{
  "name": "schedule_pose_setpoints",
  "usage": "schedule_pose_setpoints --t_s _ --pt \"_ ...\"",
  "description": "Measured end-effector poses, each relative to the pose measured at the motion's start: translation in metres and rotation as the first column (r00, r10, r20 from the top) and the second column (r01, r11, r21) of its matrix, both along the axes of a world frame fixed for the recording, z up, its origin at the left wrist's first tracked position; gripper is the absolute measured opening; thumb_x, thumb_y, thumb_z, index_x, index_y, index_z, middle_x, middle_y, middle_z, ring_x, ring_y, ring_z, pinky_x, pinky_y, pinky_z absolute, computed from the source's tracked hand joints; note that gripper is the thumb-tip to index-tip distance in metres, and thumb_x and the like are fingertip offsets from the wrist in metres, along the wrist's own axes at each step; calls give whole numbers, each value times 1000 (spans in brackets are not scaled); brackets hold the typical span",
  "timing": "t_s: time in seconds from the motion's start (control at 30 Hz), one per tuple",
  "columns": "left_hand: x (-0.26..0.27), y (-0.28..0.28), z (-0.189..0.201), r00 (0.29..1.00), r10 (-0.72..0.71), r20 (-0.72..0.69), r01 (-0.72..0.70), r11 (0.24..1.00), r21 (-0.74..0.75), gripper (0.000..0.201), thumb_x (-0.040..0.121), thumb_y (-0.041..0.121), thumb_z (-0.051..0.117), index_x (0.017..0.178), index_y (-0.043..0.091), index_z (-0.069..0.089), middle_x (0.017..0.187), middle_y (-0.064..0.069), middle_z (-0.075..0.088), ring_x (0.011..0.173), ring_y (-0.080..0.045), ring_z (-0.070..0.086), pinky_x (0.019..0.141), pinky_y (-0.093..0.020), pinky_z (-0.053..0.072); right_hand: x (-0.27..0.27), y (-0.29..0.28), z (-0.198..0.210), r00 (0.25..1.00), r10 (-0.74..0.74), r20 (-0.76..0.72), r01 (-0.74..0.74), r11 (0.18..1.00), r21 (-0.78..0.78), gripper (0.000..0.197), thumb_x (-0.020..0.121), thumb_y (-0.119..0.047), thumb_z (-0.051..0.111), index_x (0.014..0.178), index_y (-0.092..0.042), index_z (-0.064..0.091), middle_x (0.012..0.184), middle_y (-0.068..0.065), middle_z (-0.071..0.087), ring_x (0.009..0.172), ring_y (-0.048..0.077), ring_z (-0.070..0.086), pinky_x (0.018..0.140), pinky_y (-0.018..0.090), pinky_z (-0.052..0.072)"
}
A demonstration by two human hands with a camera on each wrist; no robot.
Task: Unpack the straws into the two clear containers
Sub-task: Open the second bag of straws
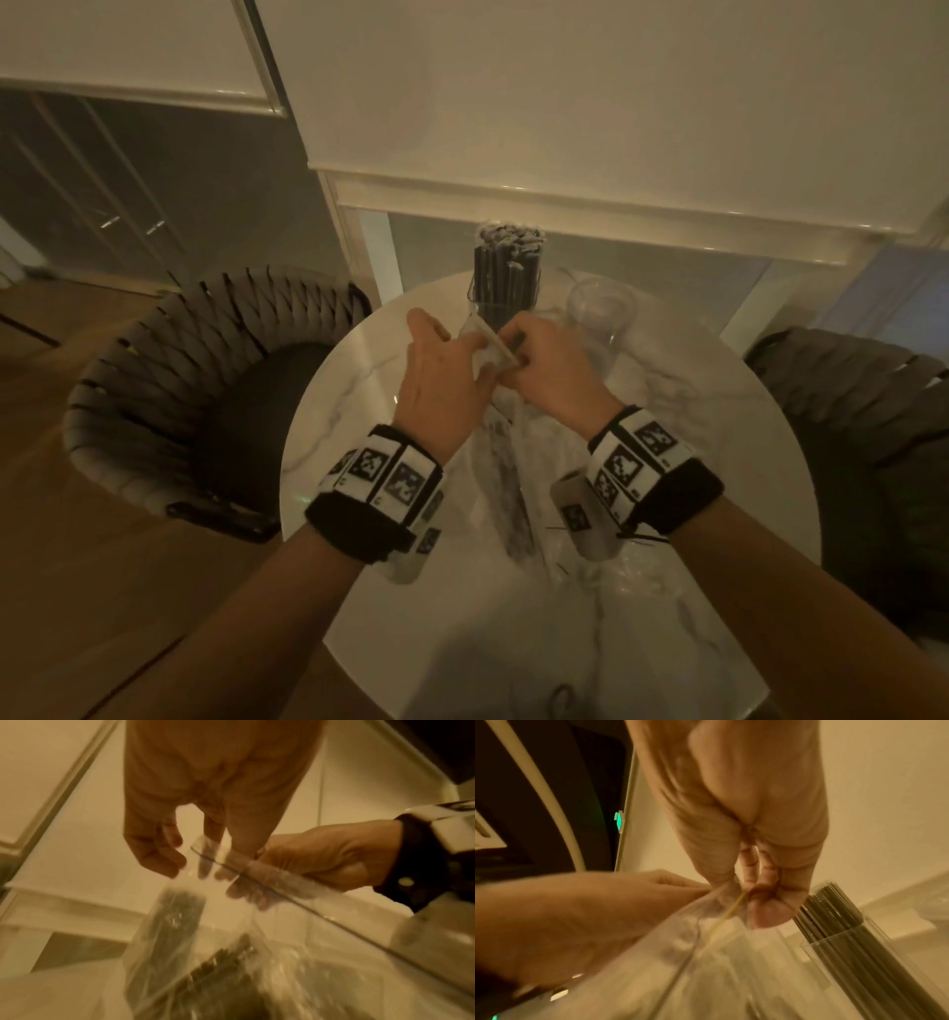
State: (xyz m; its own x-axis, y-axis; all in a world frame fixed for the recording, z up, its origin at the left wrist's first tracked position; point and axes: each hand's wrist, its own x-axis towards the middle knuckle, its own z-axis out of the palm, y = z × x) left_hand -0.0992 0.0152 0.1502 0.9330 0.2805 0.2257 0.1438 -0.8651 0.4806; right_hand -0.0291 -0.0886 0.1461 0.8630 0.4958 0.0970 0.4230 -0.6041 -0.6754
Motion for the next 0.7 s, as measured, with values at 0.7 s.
schedule_pose_setpoints --t_s 0.7 --pt "-14 75 3 931 24 -363 -241 789 -566 45 84 -5 54 123 17 59 84 -14 66 73 -19 63 66 -29 57 22 -60 40 874 -226 -431 170 972 -164 20 91 -3 51 111 -3 54 91 25 65 55 21 63 43 22 54"
